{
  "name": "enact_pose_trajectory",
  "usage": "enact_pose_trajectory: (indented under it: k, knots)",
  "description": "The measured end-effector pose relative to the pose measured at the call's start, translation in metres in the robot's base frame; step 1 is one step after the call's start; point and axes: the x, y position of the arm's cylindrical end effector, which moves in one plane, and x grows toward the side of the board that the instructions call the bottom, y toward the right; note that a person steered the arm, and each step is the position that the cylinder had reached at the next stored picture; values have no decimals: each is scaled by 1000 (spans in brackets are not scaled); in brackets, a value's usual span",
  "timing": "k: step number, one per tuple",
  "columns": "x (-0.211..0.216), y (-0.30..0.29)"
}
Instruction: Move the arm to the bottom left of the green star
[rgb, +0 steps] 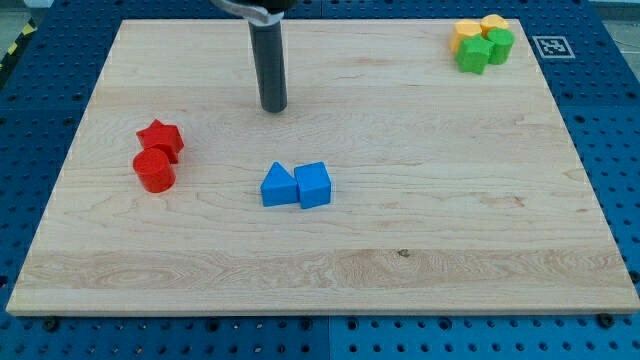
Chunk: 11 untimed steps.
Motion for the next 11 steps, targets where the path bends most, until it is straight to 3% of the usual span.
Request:
enact_pose_trajectory:
  k: [11]
  knots:
    - [-87,52]
